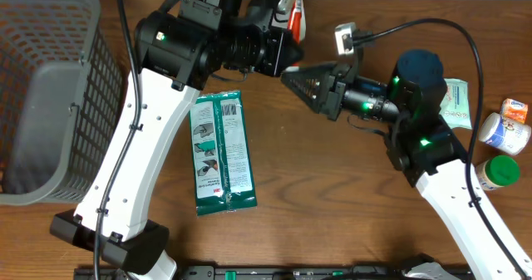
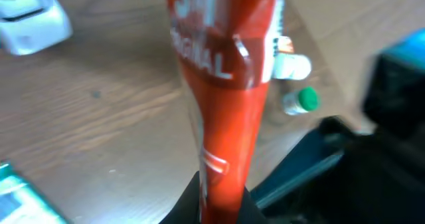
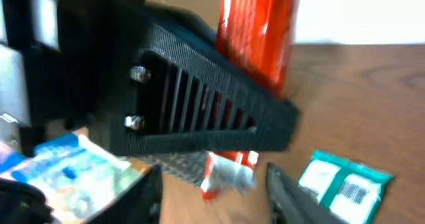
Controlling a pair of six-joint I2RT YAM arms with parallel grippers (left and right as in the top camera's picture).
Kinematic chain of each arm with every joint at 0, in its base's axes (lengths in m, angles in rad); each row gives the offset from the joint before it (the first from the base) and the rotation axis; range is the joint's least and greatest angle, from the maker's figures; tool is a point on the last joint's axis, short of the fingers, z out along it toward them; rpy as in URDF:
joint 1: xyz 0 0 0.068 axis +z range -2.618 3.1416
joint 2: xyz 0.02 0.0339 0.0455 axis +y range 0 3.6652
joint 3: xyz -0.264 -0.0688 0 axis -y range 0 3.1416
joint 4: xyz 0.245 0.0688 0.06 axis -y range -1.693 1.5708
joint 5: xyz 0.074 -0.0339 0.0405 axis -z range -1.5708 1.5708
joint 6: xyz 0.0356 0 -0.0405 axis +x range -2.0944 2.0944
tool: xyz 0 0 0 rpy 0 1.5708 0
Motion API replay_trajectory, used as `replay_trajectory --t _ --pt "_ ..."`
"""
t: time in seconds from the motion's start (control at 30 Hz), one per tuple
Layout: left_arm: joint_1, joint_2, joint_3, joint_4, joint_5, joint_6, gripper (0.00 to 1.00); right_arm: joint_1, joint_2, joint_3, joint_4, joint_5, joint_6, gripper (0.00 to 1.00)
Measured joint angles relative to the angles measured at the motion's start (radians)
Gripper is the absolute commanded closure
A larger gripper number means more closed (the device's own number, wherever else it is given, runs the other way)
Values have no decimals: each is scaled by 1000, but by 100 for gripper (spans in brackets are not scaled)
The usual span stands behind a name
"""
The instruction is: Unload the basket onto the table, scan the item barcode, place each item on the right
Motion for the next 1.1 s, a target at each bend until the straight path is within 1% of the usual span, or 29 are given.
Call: replay_trajectory --t 0.1,0.17,0.3,0.4,0.47,0.57,0.6,0.63,0.77,0.83,0.9,0.97,1.1 --pt "3 0 0 -1 -87 19 93 -47 0 0 -1 2 5 34" --pt "4 0 0 -7 -161 36 93 -85 -2 0 -2 -3 4 29" --pt "3 0 0 -37 -309 75 93 -176 -13 0 -60 -14 -1 30" --pt "3 0 5 -47 -451 107 93 -248 -18 0 -132 -6 -10 30" --pt "3 1 13 -34 -542 137 93 -293 -18 0 -177 10 -16 30" --pt "3 1 18 11 -662 194 93 -343 -19 0 -206 44 -21 28" --pt "3 1 19 27 -702 222 93 -352 -19 0 -211 53 -23 21" --pt "3 2 19 40 -731 245 93 -364 -19 0 -221 63 -23 1" --pt "2 17 22 114 -833 375 93 -377 -19 1 -279 97 -35 1" --pt "0 42 26 177 -875 474 93 -377 -19 2 -363 122 -37 1" --pt "-3 62 29 205 -892 533 93 -377 -19 3 -424 151 -37 1" --pt "-6 97 30 245 -907 605 93 -377 -19 2 -517 210 -35 1" --pt "-11 184 30 316 -924 709 93 -377 -19 1 -668 373 -36 1"
